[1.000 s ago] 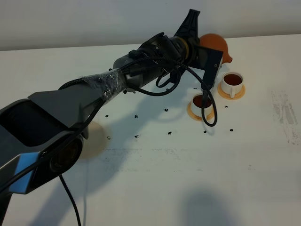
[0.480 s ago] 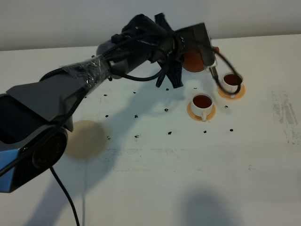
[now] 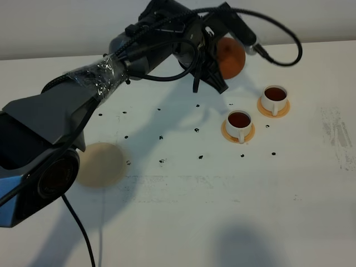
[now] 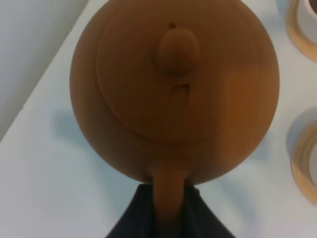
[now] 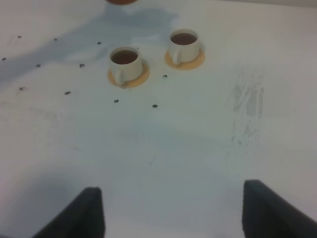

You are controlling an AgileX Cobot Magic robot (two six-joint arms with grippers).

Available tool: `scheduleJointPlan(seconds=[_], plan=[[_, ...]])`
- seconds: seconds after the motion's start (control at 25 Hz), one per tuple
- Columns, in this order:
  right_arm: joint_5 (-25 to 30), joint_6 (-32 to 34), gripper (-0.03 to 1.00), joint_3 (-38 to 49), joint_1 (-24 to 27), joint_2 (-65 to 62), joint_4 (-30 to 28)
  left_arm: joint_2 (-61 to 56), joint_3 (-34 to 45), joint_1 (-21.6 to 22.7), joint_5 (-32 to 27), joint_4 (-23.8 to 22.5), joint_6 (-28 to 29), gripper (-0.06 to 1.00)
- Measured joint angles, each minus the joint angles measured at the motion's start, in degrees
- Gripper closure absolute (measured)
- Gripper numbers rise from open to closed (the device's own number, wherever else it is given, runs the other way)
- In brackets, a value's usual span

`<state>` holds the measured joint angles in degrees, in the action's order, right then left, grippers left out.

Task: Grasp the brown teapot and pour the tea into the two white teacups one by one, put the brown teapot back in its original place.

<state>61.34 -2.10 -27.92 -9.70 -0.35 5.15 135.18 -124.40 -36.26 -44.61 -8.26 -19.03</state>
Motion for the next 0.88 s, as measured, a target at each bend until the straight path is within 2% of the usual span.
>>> scheduleJointPlan(seconds=[0.24,0.88], plan=[[0.0,0.0,0.38,0.0,0.0,0.0,0.0,0.7,-0.2,0.0,-0.4,2.9,1.5,0.84],[-0.1,0.0,0.38,0.0,0.0,0.0,0.0,6.3,-0.4,0.0,0.5,4.1,2.6,0.84]])
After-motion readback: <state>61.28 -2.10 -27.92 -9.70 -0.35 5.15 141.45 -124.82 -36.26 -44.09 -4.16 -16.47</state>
